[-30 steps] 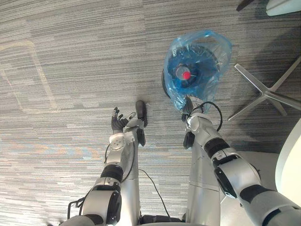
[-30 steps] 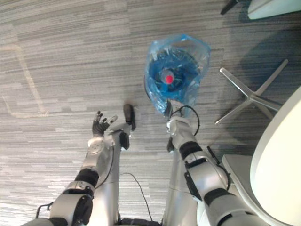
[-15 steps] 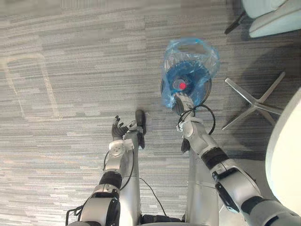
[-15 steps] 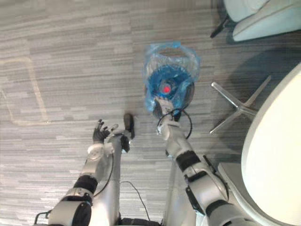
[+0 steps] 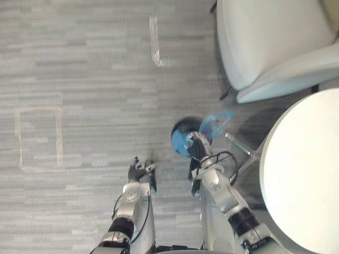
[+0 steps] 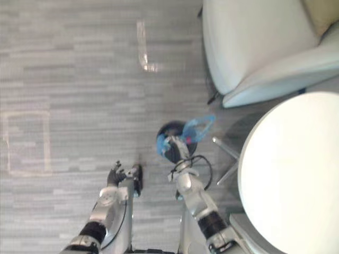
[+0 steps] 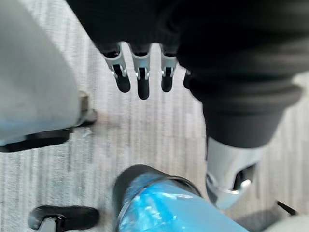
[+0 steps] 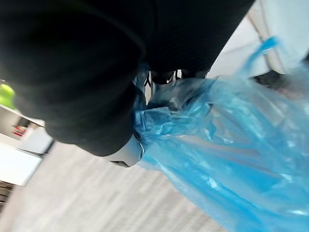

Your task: Gather rubbish on tea table into small bin, then transfer packed bag to large trash can.

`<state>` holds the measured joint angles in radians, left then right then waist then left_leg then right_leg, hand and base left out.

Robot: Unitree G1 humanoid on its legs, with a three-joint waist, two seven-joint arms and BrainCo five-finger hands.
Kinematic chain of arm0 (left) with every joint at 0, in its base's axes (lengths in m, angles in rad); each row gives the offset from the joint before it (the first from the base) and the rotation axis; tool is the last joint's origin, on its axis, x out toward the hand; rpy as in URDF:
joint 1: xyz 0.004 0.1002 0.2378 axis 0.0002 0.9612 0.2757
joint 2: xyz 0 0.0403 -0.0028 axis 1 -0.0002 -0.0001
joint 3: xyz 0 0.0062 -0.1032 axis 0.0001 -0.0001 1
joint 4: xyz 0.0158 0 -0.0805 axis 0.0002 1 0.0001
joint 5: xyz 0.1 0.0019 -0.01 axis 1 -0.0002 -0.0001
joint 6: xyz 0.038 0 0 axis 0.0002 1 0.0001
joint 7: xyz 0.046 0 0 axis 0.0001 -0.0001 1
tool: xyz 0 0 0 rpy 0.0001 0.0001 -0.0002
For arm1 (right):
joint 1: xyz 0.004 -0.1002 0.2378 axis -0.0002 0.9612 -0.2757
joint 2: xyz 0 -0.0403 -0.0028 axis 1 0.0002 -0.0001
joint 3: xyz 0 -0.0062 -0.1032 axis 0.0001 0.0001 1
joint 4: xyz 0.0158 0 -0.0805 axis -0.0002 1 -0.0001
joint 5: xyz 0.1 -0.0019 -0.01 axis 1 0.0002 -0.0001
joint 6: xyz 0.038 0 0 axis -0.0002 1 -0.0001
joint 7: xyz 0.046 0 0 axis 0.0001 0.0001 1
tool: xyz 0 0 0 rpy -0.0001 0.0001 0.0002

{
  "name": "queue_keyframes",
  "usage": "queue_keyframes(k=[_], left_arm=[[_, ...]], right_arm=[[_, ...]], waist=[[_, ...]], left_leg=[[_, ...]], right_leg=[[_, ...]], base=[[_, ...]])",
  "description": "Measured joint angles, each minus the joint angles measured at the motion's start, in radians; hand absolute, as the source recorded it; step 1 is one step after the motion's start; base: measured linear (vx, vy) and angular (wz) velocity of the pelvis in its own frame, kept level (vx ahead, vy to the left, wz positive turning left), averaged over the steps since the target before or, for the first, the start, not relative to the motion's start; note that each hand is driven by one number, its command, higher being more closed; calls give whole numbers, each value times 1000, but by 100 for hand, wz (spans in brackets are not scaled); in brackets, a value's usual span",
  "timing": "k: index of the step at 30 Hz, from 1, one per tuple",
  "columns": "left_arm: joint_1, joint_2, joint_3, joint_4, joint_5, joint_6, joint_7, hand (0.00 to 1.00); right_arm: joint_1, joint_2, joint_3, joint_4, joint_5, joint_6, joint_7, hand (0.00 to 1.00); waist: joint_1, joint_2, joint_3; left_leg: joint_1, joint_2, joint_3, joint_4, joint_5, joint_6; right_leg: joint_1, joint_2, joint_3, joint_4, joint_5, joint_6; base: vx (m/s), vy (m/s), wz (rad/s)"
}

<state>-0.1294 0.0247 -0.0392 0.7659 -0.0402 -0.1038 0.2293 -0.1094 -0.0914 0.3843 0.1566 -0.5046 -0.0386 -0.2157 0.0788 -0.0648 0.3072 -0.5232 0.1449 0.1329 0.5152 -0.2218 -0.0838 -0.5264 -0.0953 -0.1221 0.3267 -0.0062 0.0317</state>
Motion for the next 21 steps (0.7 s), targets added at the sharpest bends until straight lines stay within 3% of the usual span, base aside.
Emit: queue_keyframes(k=[2,4,5,10,12,14,16,21], left_arm=[[38,28,-40,41,8,3,-7,0],[55,45,-71,60,27,6,-20,0],[53,63,-115,64,50,14,-21,0],[47,84,-150,-3,67,13,-36,0],[146,104,-213,-236,98,31,-38,0],[232,121,-252,-454,151,12,-58,0],[269,119,-265,-560,188,-18,-61,0],[256,157,-264,-670,229,-23,-59,0]], right_arm=[[65,6,17,-18,5,-9,30,100],[88,2,20,-28,8,-25,49,100],[93,-35,11,-28,46,-35,84,100],[111,-73,2,-38,85,-59,117,100],[137,-100,0,-92,95,-59,134,100],[173,-135,-28,-176,126,-71,139,100],[182,-174,-64,-245,172,-96,139,100],[183,-218,-79,-307,256,-122,153,100]], waist=[[-19,-22,-54],[-30,-28,-75],[-52,-20,-107],[-74,-1,-150],[-74,1,-152],[-73,3,-175],[-70,11,-215],[-77,28,-245]], left_leg=[[98,-4,11,-92,19,-9],[147,-8,19,-140,35,-14],[231,-17,39,-204,49,-20],[272,-24,50,-250,61,-21],[330,-30,51,-293,72,-22],[360,-31,56,-311,68,-22],[370,-33,70,-325,63,-24],[396,-35,88,-337,64,-23]], right_leg=[[97,10,0,-97,20,2],[144,15,5,-152,41,4],[222,23,22,-232,68,11],[255,24,33,-274,85,11],[322,26,38,-332,105,14],[352,29,46,-355,107,15],[354,30,63,-368,111,19],[364,36,79,-371,114,20]], base=[[158,-32,-6],[160,-12,-16],[170,7,-27],[55,3,-7],[27,-16,-4],[11,-5,-6],[19,-1,-18],[20,-11,-13]])
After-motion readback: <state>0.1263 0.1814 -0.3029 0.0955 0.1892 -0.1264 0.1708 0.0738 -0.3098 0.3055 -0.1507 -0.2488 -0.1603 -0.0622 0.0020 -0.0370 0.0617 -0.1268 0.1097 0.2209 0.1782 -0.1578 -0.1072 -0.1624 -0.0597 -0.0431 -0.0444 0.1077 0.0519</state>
